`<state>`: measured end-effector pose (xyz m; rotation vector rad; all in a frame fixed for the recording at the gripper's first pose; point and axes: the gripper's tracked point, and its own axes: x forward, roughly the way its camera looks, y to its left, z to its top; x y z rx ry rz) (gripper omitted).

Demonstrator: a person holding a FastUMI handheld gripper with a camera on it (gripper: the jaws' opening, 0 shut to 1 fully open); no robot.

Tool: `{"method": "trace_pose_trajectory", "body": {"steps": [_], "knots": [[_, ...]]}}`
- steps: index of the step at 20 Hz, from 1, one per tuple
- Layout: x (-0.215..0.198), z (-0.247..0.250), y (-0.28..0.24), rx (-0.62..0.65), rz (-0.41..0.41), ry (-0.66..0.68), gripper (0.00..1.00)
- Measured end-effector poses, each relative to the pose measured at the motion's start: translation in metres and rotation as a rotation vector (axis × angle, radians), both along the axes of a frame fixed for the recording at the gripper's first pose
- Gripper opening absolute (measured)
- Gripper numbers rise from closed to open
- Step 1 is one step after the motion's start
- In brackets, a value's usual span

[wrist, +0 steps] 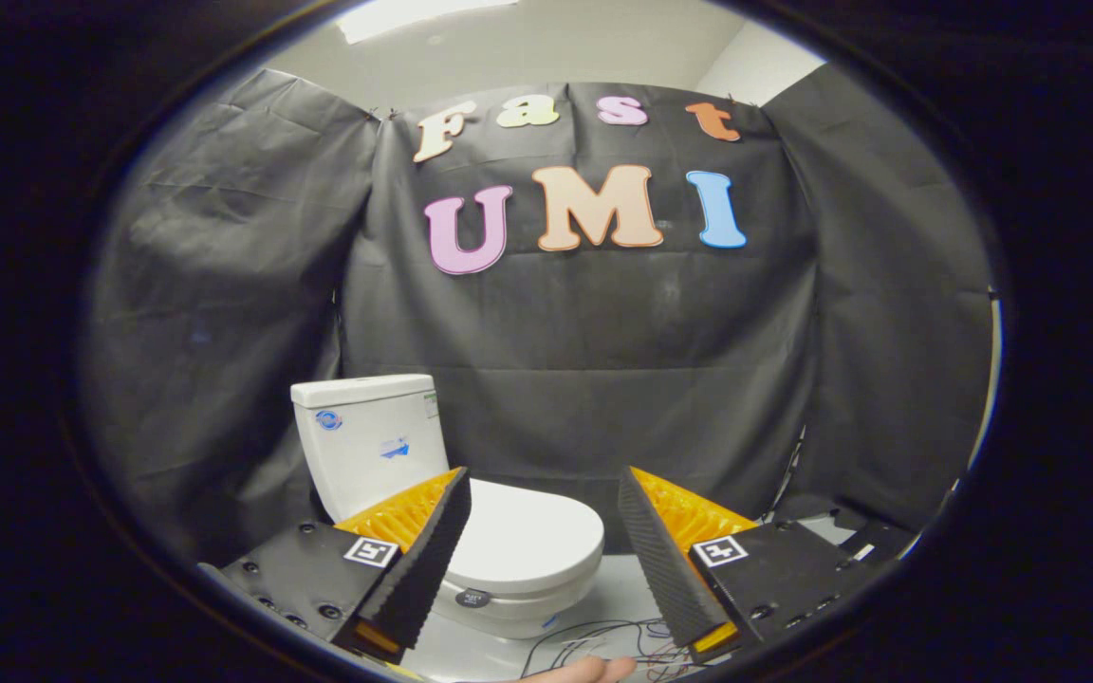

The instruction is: Open the toilet lid.

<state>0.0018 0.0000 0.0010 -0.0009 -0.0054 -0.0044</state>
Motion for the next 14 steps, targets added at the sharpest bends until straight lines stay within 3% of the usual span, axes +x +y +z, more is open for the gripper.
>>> {"method": "trace_pose_trajectory", "body": {"steps": [8, 11, 13, 14], "knots": [[0.050, 0.004, 0.008, -0.013, 0.019, -0.019, 0.97], [0.077, 0.002, 0.030, -0.032, 0.082, -0.037, 0.97], [0.089, -0.003, 0.057, 0.003, 0.175, -0.051, 0.97], [0.094, -0.013, 0.060, 0.013, 0.176, -0.045, 0.98]]}}
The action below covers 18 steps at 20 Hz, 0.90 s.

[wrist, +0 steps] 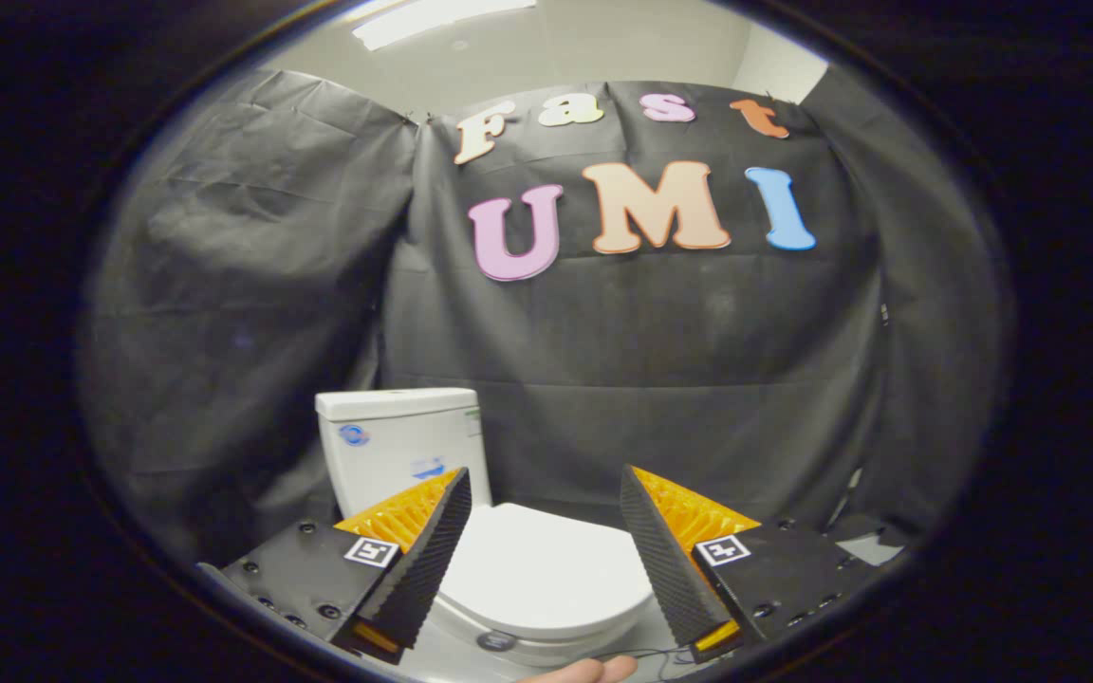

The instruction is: Open the toilet lid.

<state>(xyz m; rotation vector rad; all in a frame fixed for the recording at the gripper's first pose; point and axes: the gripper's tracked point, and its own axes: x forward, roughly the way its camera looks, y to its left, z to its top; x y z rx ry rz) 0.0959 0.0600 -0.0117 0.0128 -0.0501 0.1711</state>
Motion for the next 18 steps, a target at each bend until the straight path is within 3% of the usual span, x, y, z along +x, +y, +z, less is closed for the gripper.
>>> {"method": "trace_pose_trajectory", "body": {"steps": [9, 14, 18], "knots": [[0.015, -0.141, 0.024, 0.151, -0.061, 0.242, 0.96], [0.010, -0.175, 0.024, 0.318, -0.108, 0.275, 0.97], [-0.007, -0.220, 0.013, 0.468, -0.158, 0.377, 0.99]]}}
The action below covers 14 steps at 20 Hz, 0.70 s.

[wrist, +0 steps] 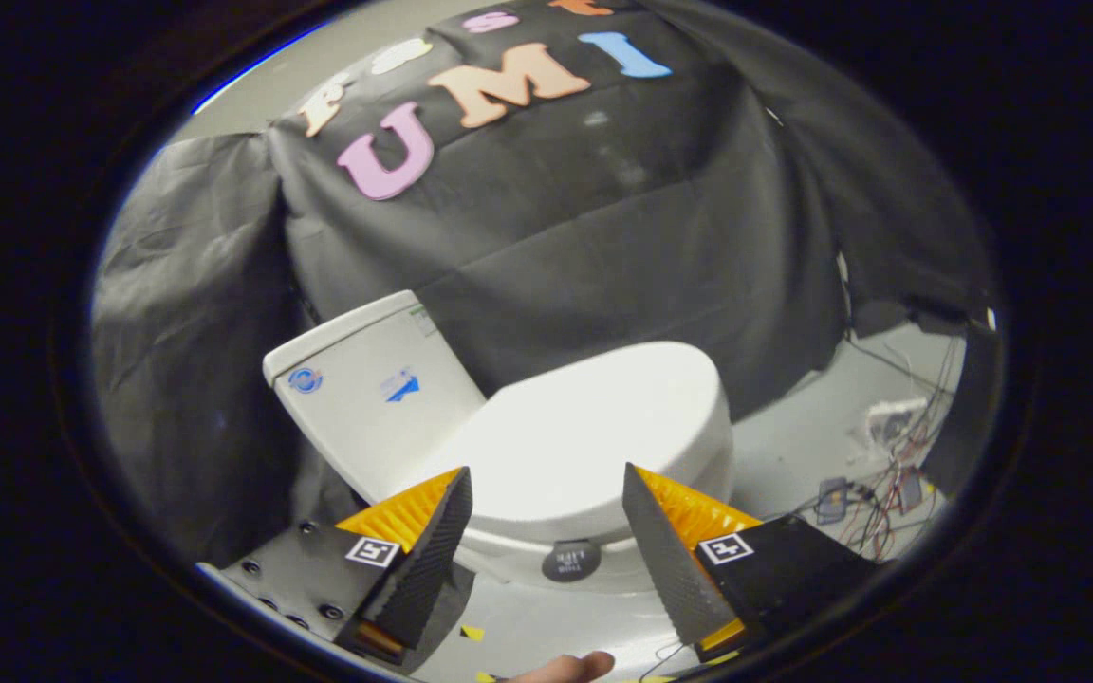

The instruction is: Open the toilet lid.

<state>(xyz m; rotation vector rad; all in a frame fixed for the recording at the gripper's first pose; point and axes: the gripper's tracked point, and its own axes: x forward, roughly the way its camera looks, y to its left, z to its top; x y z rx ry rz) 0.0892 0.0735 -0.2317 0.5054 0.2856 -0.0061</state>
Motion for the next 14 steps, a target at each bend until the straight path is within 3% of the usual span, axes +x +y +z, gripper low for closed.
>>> {"method": "trace_pose_trajectory", "body": {"steps": [3, 8, 11, 14], "knots": [[-0.003, -0.021, -0.002, 0.151, -0.054, 0.041, 0.99], [-0.013, -0.074, 0.021, 0.309, -0.032, 0.192, 0.99], [-0.017, -0.112, 0.035, 0.360, -0.022, 0.337, 0.92], [-0.003, -0.110, 0.040, 0.375, -0.004, 0.299, 0.79]]}}
